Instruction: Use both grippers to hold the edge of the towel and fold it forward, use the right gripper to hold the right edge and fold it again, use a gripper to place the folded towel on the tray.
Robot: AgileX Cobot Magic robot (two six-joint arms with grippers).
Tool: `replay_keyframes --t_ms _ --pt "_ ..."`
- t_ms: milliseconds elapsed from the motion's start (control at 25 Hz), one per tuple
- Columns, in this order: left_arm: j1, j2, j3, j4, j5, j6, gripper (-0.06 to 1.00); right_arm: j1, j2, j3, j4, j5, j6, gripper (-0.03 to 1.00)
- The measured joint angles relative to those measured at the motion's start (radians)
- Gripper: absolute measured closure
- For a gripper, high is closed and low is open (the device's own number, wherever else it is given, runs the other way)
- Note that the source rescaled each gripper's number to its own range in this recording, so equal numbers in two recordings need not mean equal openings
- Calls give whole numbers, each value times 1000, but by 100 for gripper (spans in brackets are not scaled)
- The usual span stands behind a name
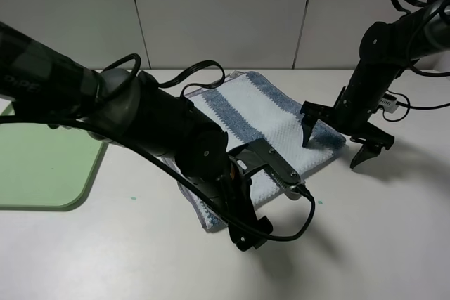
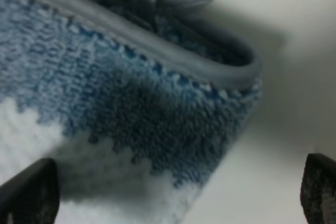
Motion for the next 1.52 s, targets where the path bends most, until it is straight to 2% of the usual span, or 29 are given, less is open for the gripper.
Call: replay_keyframes --t_ms 560,720,840,920,1120,1200,1320,1440,1520 --pt "0 0 0 0 -42 0 0 0 19 -2 2 -5 -4 -3" --pt "0 0 0 0 -51 0 5 0 19 -2 2 -5 -4 -3" --pt "0 0 0 0 -51 0 12 0 19 -2 2 -5 -4 0" --pt "0 0 0 0 -51 0 19 0 19 -2 1 -2 -4 9" --pt "0 0 0 0 -51 0 40 0 22 -2 17 -7 -4 44" --pt "0 0 0 0 -51 0 49 0 23 -2 31 -15 -4 60" --pt "0 0 0 0 -51 0 67 2 26 -3 48 -33 -4 78" --pt "0 0 0 0 -51 0 85 3 26 -4 56 -39 -4 92" --pt "0 0 0 0 -51 0 91 3 26 -4 57 -40 -4 97"
